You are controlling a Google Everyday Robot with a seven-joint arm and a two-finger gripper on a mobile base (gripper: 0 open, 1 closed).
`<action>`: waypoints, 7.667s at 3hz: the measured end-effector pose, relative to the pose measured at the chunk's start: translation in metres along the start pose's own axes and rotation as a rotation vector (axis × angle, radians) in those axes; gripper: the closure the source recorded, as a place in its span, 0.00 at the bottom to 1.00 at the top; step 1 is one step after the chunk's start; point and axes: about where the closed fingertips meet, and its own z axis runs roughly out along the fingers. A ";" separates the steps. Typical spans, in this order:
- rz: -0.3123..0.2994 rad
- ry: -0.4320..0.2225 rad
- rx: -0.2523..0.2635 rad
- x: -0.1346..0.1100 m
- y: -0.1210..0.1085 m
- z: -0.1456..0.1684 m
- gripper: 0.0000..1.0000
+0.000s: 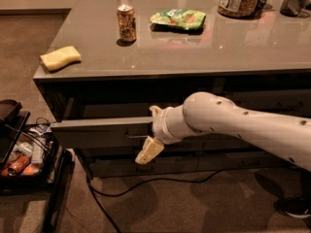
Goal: Close top drawer
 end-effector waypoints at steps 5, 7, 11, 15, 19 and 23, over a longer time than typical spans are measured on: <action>0.126 0.032 -0.044 0.032 0.030 0.008 0.00; 0.126 0.032 -0.044 0.032 0.030 0.008 0.42; 0.084 -0.004 0.009 0.028 0.016 0.012 1.00; -0.060 -0.010 0.100 0.025 -0.059 0.062 1.00; -0.053 0.039 0.133 0.038 -0.093 0.069 1.00; -0.059 0.049 0.134 0.037 -0.113 0.074 1.00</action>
Offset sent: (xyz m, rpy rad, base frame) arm -0.0057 -0.0100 -0.0238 0.0225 0.0757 -0.0324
